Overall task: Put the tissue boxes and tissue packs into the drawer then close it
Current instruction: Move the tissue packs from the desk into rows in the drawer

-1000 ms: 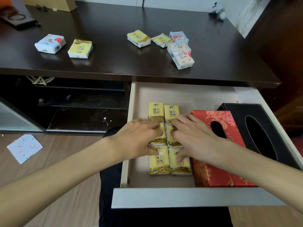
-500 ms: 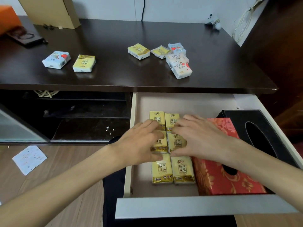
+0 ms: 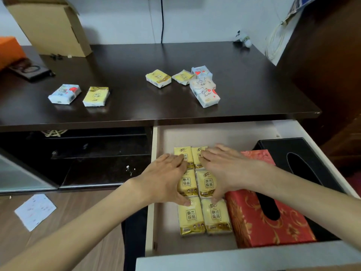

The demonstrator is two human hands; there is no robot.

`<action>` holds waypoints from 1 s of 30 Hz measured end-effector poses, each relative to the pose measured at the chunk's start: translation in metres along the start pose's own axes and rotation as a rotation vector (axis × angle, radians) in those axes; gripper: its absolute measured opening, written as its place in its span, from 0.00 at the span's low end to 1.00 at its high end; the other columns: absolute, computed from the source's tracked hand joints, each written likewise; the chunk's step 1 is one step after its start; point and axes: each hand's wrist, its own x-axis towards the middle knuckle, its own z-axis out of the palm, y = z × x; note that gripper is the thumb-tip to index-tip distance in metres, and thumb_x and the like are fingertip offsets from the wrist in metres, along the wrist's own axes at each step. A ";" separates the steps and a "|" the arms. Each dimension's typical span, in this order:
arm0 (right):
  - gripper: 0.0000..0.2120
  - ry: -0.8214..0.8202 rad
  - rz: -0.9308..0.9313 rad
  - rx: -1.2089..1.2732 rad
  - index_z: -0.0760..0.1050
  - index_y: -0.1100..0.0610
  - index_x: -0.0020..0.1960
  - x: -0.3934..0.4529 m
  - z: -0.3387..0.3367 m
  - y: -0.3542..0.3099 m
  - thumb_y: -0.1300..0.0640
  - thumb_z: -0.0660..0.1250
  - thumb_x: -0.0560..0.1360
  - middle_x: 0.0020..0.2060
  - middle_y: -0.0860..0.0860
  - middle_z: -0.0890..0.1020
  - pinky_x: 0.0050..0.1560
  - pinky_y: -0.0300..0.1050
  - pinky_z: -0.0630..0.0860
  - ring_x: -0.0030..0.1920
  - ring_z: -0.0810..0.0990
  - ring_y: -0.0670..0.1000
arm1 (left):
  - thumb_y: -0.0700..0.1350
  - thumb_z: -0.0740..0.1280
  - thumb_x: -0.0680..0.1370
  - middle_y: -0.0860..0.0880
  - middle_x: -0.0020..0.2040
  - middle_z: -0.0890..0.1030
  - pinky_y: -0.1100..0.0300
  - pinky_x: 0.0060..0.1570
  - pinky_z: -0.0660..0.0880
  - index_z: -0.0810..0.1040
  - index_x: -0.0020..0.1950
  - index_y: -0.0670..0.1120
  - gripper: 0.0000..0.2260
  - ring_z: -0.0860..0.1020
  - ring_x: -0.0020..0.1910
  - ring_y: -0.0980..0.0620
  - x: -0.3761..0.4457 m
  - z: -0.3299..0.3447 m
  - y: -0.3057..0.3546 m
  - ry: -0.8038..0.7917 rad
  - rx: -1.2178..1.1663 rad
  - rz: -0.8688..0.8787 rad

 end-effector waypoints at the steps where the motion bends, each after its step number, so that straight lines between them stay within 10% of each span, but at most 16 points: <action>1: 0.61 0.014 0.002 -0.008 0.62 0.61 0.80 0.001 0.001 -0.001 0.23 0.72 0.62 0.79 0.58 0.65 0.80 0.58 0.48 0.79 0.60 0.59 | 0.74 0.67 0.67 0.43 0.76 0.66 0.52 0.75 0.51 0.63 0.76 0.44 0.48 0.63 0.75 0.44 0.000 0.000 0.000 -0.004 -0.001 -0.002; 17: 0.51 0.126 0.022 0.038 0.71 0.58 0.73 -0.005 0.000 -0.002 0.23 0.70 0.64 0.68 0.52 0.73 0.76 0.57 0.60 0.71 0.68 0.55 | 0.75 0.62 0.70 0.47 0.79 0.62 0.52 0.75 0.54 0.59 0.79 0.49 0.46 0.60 0.77 0.47 -0.002 -0.007 0.003 0.012 -0.033 -0.032; 30: 0.10 0.587 0.247 0.593 0.83 0.44 0.44 -0.002 -0.081 0.062 0.41 0.68 0.77 0.37 0.37 0.82 0.46 0.47 0.77 0.43 0.82 0.45 | 0.62 0.62 0.78 0.60 0.54 0.82 0.51 0.52 0.78 0.80 0.58 0.57 0.15 0.80 0.55 0.54 0.014 -0.096 -0.044 0.359 -0.168 -0.238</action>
